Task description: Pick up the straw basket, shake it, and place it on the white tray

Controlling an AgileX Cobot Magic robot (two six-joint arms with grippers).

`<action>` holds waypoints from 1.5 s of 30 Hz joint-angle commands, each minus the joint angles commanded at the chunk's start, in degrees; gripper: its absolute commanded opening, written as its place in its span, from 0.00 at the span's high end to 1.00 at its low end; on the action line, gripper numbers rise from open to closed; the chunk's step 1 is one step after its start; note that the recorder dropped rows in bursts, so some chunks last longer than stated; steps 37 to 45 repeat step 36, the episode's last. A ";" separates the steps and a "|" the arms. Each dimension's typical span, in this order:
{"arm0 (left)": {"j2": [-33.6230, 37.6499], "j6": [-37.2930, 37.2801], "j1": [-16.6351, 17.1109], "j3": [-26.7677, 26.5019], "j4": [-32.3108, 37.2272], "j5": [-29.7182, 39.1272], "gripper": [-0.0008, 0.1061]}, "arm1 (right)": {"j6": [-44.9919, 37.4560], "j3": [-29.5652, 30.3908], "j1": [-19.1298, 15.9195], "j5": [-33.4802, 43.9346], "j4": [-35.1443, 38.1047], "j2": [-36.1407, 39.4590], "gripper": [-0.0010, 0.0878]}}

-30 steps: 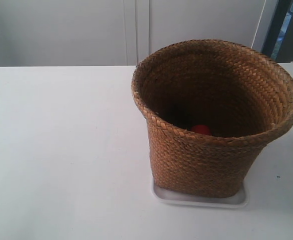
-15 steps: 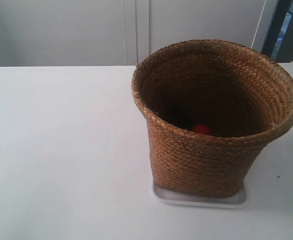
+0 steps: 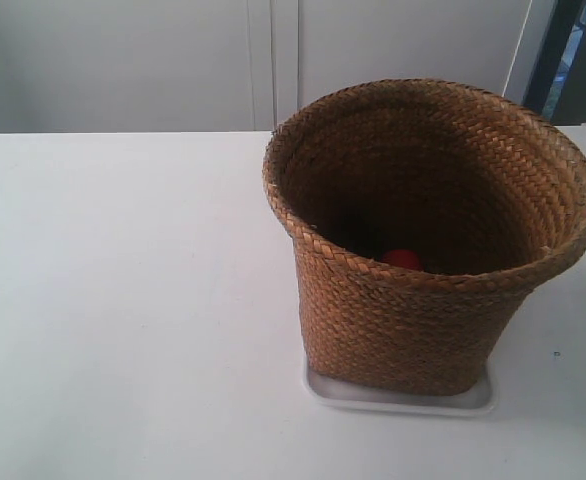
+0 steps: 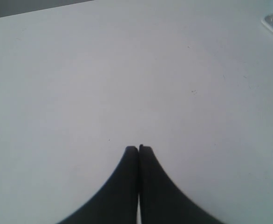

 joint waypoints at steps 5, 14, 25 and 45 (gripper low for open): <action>0.00 0.00 0.00 0.00 0.00 0.00 0.99 | 0.00 0.00 0.00 0.00 0.00 0.00 0.99; 0.00 0.00 0.00 0.00 0.00 0.00 0.99 | 0.00 0.00 0.00 0.00 0.00 0.00 0.99; 0.00 0.00 0.00 0.00 0.00 -0.11 0.99 | 1.08 0.00 0.00 0.00 0.10 0.00 0.99; 0.00 0.00 0.00 0.00 0.00 -0.11 0.99 | 1.08 0.00 0.00 0.00 0.10 0.00 0.99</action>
